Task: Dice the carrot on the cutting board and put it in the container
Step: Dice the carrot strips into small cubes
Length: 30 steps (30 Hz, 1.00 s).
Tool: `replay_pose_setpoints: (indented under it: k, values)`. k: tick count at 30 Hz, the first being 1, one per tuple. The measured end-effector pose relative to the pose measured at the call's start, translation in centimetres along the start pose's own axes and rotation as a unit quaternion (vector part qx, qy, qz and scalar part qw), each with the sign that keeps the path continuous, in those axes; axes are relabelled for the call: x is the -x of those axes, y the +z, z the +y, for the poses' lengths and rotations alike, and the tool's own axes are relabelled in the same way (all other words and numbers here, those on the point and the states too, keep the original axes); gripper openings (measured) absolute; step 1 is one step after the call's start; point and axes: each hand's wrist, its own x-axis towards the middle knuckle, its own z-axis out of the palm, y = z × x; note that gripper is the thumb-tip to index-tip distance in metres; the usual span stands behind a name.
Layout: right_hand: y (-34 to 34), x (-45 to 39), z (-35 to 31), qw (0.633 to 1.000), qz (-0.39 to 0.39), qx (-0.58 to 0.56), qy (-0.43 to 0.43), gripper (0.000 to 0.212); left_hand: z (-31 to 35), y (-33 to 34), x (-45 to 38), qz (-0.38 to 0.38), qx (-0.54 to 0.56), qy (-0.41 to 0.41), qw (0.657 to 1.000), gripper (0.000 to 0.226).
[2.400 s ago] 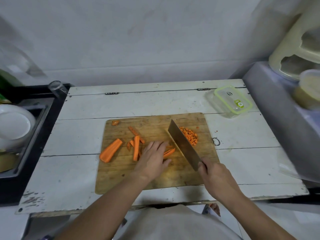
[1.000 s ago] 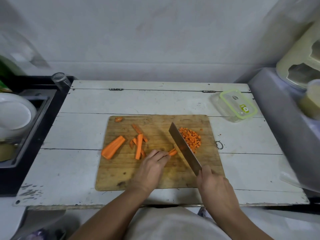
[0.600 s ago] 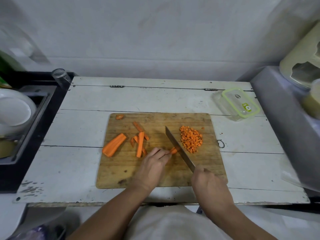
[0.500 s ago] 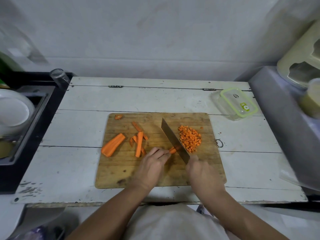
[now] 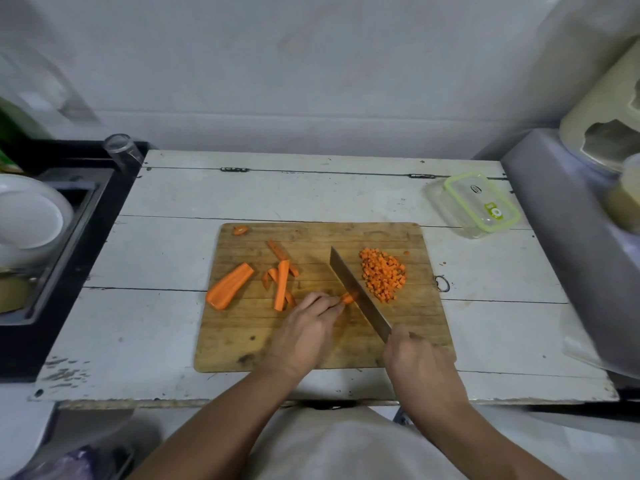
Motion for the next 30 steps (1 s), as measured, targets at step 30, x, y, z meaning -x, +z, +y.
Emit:
replay_pose_setpoints:
  k: [30]
  values:
    - [-0.5,-4.1,-0.1,1.000,0.023,0.000,0.013,0.006,-1.5,-0.9,-0.6,-0.029,0.005,0.040,0.999,0.036]
